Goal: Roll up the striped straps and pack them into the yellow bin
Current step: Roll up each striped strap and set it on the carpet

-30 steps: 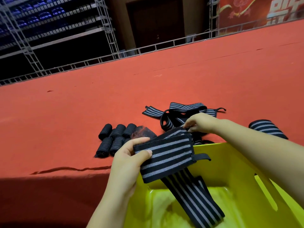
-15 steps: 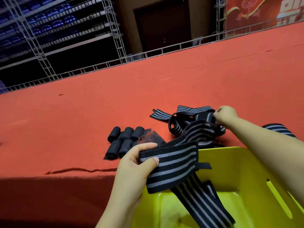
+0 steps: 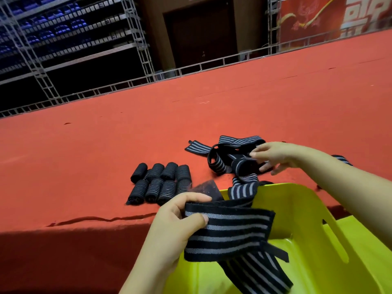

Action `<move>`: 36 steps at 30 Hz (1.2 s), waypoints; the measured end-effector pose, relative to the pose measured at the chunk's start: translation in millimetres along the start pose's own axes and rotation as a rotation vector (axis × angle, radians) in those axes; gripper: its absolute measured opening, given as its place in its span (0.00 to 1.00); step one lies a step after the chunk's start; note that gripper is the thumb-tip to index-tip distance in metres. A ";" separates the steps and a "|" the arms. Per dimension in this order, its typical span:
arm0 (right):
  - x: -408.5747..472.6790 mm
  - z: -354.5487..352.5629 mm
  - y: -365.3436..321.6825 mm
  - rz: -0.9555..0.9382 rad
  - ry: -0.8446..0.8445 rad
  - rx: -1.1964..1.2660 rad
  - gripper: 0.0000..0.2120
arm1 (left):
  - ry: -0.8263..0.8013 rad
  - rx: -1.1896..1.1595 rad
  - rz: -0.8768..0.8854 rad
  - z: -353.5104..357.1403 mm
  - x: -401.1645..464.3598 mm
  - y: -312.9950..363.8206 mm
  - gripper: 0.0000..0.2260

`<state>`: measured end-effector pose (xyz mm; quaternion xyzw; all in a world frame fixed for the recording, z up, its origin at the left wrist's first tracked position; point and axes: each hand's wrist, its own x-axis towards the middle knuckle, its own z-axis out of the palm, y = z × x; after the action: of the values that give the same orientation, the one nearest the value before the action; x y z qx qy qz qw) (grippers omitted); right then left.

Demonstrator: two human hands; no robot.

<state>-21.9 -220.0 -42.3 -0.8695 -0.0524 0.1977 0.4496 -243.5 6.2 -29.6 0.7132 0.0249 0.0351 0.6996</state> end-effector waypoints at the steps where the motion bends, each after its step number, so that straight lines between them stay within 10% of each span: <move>1: -13.4 -0.9 -2.0 -0.034 -0.065 -0.065 0.15 | 0.017 -0.008 0.006 0.5 -0.6 -0.2 0.14; 9: -47.1 34.4 -9.6 0.023 -0.104 -0.739 0.35 | -0.007 0.009 0.040 25.8 -14.0 5.8 0.14; 16: -42.2 35.0 -6.6 -0.132 0.163 -0.013 0.10 | 0.094 0.120 0.002 36.9 -29.6 -9.3 0.15; 23: -96.1 21.7 -6.9 -0.518 0.206 0.140 0.18 | 0.217 -0.039 0.016 29.2 -33.7 -6.9 0.16; 36: -176.0 48.6 23.1 -0.617 0.429 0.367 0.15 | 0.236 -0.299 -0.037 51.0 -27.3 -15.6 0.11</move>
<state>-204.2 -244.0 -33.8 -0.7400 -0.1796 -0.1257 0.6358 -266.2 -46.6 -46.5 0.5918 0.1142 0.1089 0.7905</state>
